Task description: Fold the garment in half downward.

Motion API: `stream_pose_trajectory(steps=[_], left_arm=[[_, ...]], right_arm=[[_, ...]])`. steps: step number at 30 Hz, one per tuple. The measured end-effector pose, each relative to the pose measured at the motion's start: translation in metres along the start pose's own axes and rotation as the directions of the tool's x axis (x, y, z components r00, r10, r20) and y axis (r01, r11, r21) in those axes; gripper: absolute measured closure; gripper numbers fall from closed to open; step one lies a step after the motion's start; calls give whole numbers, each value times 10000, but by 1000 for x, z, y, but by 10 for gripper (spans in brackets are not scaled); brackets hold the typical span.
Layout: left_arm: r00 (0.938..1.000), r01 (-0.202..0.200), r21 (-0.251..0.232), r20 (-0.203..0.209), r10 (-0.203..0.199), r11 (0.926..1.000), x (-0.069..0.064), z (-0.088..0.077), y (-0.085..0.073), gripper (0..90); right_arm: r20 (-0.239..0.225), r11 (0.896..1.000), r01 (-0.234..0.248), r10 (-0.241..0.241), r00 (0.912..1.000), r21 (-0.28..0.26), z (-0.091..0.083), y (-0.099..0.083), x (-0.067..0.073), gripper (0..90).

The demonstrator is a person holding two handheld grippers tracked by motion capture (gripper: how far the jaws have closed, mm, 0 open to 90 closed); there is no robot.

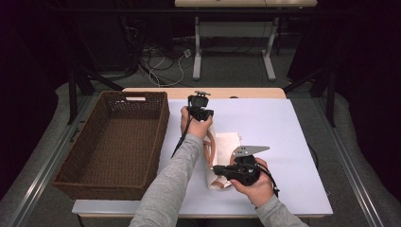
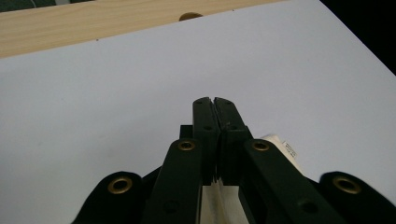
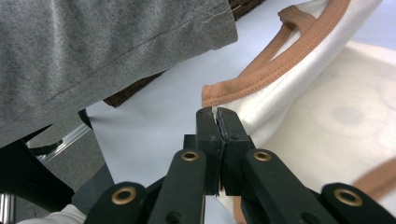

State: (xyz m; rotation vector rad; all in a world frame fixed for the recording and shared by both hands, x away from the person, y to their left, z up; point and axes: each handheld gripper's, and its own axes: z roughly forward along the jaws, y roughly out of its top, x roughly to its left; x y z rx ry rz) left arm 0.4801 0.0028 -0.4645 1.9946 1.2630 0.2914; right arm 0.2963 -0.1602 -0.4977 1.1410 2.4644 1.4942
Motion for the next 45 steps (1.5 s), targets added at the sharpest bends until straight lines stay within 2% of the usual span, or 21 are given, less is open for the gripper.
stream_pose_trajectory(steps=[7, 9, 14, 16, 20, 21, 28, 32, 38, 41, 45], left_arm=[[9996, 4, 194, 274, -10, 9998, -8, 22, 0, 885], [9994, -24, 306, 345, 14, 9995, -9, 28, -1, 885], [9991, 23, 436, 430, -41, 9990, -10, 37, -3, 885], [9980, 81, 468, 616, -110, 9989, -11, 43, -5, 885], [9975, -20, 580, 704, -21, 9983, -13, 48, -7, 885], [9972, -4, 623, 740, -42, 9981, -13, 52, -8, 885], [9972, 42, 625, 738, -88, 9980, -13, 58, -11, 885], [9960, 158, 541, 870, -204, 9984, -15, 59, -11, 885], [9943, 84, 538, 1055, -140, 9985, -17, 62, -12, 885], [9929, 173, 588, 1168, -241, 9981, -18, 65, -13, 884], [9917, 89, 734, 1276, -182, 9973, -19, 70, -15, 880]], right_arm=[[139, 9994, -336, 336, 9993, 64, -9, -8, -10, 888], [244, 9996, -290, 289, 9993, 33, -10, -10, -12, 888], [372, 9985, -462, 451, 9983, 283, -10, -16, -17, 888], [460, 9982, -426, 407, 9981, 415, -10, -18, -18, 888], [477, 9971, -438, 409, 9980, 624, -9, -21, -19, 888], [489, 9957, -367, 326, 9983, 850, -9, -22, -20, 887], [675, 9944, -412, 346, 9971, 978, -7, -28, -25, 888], [734, 9940, -433, 359, 9967, 1007, -9, -30, -28, 888], [719, 9939, -523, 454, 9964, 975, -12, -33, -30, 888], [807, 9937, -546, 467, 9956, 981, -13, -34, -30, 888], [805, 9931, -568, 486, 9956, 1031, -11, -37, -32, 886]])
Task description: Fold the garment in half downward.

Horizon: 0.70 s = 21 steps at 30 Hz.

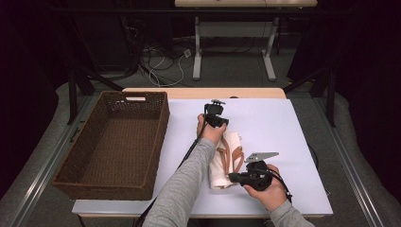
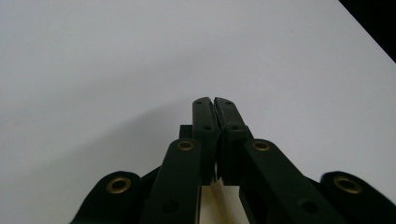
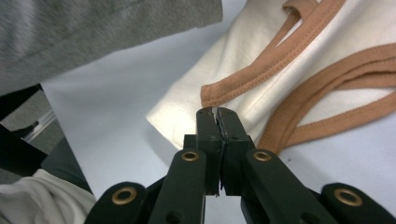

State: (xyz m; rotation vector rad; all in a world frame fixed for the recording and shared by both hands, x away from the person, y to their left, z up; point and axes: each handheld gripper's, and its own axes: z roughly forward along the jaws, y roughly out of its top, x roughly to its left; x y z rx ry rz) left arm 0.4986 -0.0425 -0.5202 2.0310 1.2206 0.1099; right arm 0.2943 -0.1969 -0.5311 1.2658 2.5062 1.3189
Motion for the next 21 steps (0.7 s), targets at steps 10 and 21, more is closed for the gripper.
stream_pose_trajectory(steps=[10, 21], left_arm=[[9994, -163, -744, -307, 141, 9971, 4, -19, 1, 600], [9988, -5, -1146, -488, -52, 9934, 25, -35, -15, 469]], right_arm=[[580, 9996, -77, 61, 9983, 268, -5, -2, -3, 760], [1459, 9905, 1124, -1000, 9842, -790, -9, 17, -7, 606]])
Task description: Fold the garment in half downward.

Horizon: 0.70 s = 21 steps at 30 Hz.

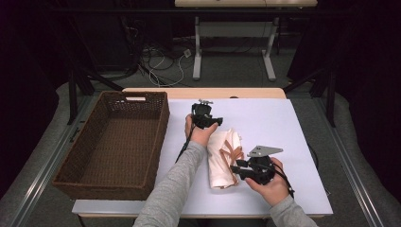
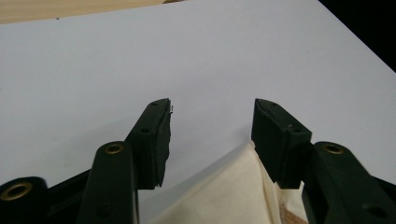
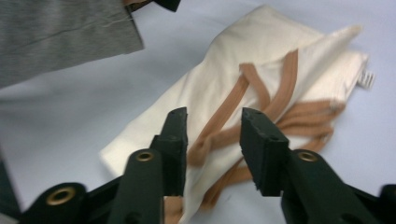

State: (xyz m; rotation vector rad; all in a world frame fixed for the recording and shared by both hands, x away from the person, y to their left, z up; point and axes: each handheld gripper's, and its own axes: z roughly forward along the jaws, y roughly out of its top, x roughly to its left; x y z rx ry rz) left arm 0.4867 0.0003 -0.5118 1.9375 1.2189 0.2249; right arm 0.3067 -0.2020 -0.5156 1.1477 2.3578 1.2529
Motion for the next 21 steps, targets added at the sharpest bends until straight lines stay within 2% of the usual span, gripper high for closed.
stream_pose_trajectory(steps=[1, 2, 5, 7, 9, 11, 14, 15, 17, 21], left_arm=[[10000, 0, 0, 0, 0, 10000, 0, 0, 0, 458], [10000, 77, -97, 53, -77, 9999, 2, -2, -2, 444], [9999, 120, -175, 55, -119, 9998, 5, -5, -3, 408], [9998, 201, -182, 67, -200, 9996, 6, -6, -4, 388], [9998, 170, -35, -75, -171, 9998, 7, -7, -4, 364], [9998, 181, -34, -39, -181, 9998, 8, -7, -5, 360], [9997, -224, -166, -7, 224, 9996, 7, -10, -5, 369], [9997, -224, -166, -7, 224, 9996, 7, -10, -5, 372], [9982, -508, 31, -321, 509, 9987, 7, -13, -6, 375], [9999, -108, 347, -36, 110, 9993, 11, -16, -10, 388]], right_arm=[[0, 10000, 0, 0, 10000, 0, 0, 0, 0, 606], [132, 9985, 431, -435, 9990, 323, 15, 6, -6, 570], [483, 9951, 765, -797, 9957, 632, 34, 10, -9, 546], [740, 9903, 1063, -1130, 9908, 893, 44, 14, -9, 538], [1015, 9873, 1315, -1403, 9849, 890, 52, 19, -8, 538], [1091, 9869, 1353, -1445, 9835, 881, 55, 21, -8, 538], [1330, 9836, 1483, -1614, 9779, 1029, 69, 29, -6, 538], [1330, 9836, 1483, -1614, 9779, 1029, 69, 29, -6, 538], [1583, 9799, 1588, -1769, 9714, 1207, 80, 34, -7, 548], [1664, 9762, 1568, -1812, 9693, 1501, 90, 36, -10, 589]])
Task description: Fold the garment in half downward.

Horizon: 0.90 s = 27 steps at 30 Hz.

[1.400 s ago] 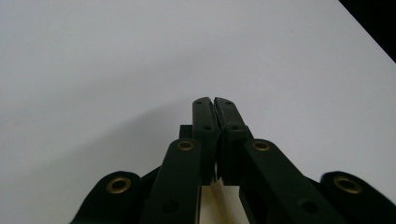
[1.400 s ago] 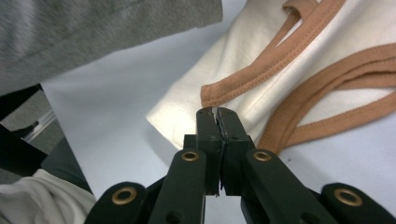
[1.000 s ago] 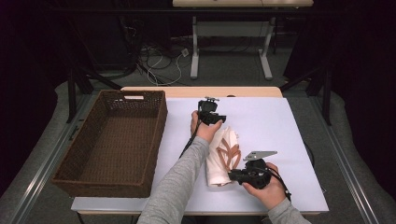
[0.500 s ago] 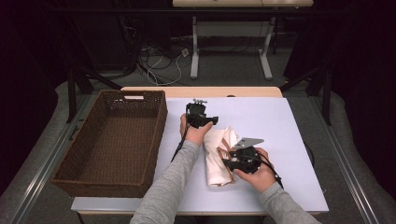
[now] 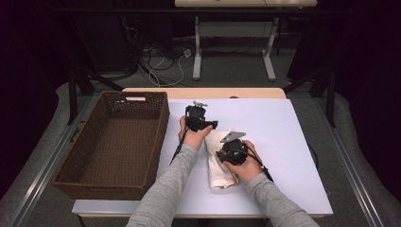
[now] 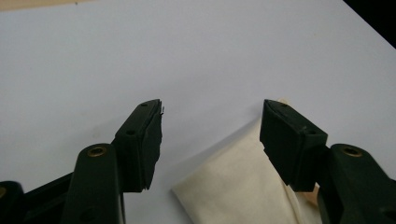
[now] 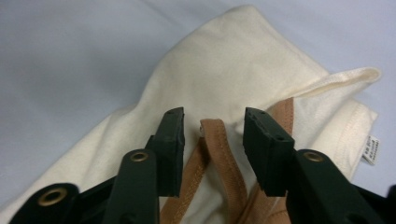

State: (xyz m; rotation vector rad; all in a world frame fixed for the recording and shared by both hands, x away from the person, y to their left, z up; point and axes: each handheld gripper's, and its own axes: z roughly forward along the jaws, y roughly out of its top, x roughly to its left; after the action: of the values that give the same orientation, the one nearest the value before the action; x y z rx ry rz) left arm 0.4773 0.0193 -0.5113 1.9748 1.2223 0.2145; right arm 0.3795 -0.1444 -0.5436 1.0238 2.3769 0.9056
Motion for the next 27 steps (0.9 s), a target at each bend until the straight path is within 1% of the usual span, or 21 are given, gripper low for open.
stream_pose_trajectory(steps=[1, 2, 3, 4, 5, 6, 7, 8, 9, 11, 13, 15, 16, 18, 19, 20, 22, 24, 25, 26, 27], left_arm=[[10000, 14, -1, -53, -14, 10000, 1, -1, -1, 382], [10000, 31, -53, -14, -31, 10000, 1, -2, -2, 359], [10000, 31, -53, -14, -31, 10000, 1, -2, -2, 331], [9998, 190, -92, 84, -190, 9998, 2, -2, -3, 290], [9994, 277, -101, 214, -274, 9996, 4, -3, -5, 268], [9995, 223, -86, 247, -220, 9997, 5, -4, -5, 260], [9992, 308, -154, 271, -303, 9994, 6, -4, -6, 253], [9987, 404, -200, 314, -397, 9990, 7, -5, -7, 237], [9981, 519, -278, 359, -509, 9983, 7, -4, -7, 216], [9976, 570, -298, 401, -558, 9979, 8, -5, -8, 192], [9973, 616, -328, 425, -602, 9976, 8, -5, -9, 160], [9964, 681, -334, 524, -663, 9971, 7, -5, -11, 158], [9962, 676, -331, 568, -656, 9972, 7, -5, -11, 153], [9954, 753, -346, 616, -730, 9966, 8, -5, -13, 149], [9948, 807, -364, 656, -782, 9961, 8, -5, -13, 145], [9941, 861, -391, 692, -833, 9955, 8, -6, -14, 144], [9944, 786, -371, 739, -757, 9962, 9, -7, -16, 144], [9938, 820, -336, 782, -792, 9961, 9, -8, -17, 145], [9937, 783, -296, 831, -756, 9965, 9, -8, -18, 145], [9926, 886, -256, 859, -862, 9957, 9, -8, -19, 145], [9928, 827, -227, 889, -803, 9963, 10, -8, -19, 147]], right_arm=[[52, 10000, -43, 43, 10000, 26, 1, 0, 1, 614], [22, 9998, -18, 19, 10000, -183, 4, -1, 1, 655], [45, 9999, -10, 9, 10000, 107, 3, -1, 1, 683], [132, 9996, 33, -36, 9999, 277, 3, -1, 1, 722], [107, 9997, -97, 95, 9999, 217, 4, -1, 0, 762], [88, 9997, -165, 164, 9998, 185, 4, -1, 0, 794], [-2, 9991, -382, 382, 9993, 162, 3, -1, 0, 823], [37, 9991, -381, 380, 9993, 194, 2, 0, -1, 860], [66, 9987, -504, 504, 9987, 49, 1, 0, -1, 880], [90, 9986, -525, 524, 9986, 114, -3, 0, -2, 888], [134, 9975, -701, 703, 9974, -126, -8, 0, -5, 890], [93, 9953, -889, 893, 9960, -394, -14, -2, -9, 890], [3, 9922, -1115, 1117, 9937, -566, -18, -3, -12, 890], [-12, 9877, -1367, 1370, 9906, -759, -25, -7, -19, 890], [-79, 9832, -1577, 1576, 9875, -916, -28, -9, -21, 890], [-48, 9806, -1670, 1674, 9859, -1023, -32, -12, -24, 891], [-104, 9736, -1986, 1987, 9800, -1130, -38, -17, -30, 890], [-166, 9676, -2241, 2237, 9745, -1161, -42, -23, -37, 889], [-161, 9655, -2337, 2334, 9722, -1146, -44, -26, -40, 889], [-164, 9637, -2406, 2404, 9705, -1158, -46, -29, -42, 889], [-167, 9618, -2501, 2498, 9682, -1111, -47, -32, -44, 890]])
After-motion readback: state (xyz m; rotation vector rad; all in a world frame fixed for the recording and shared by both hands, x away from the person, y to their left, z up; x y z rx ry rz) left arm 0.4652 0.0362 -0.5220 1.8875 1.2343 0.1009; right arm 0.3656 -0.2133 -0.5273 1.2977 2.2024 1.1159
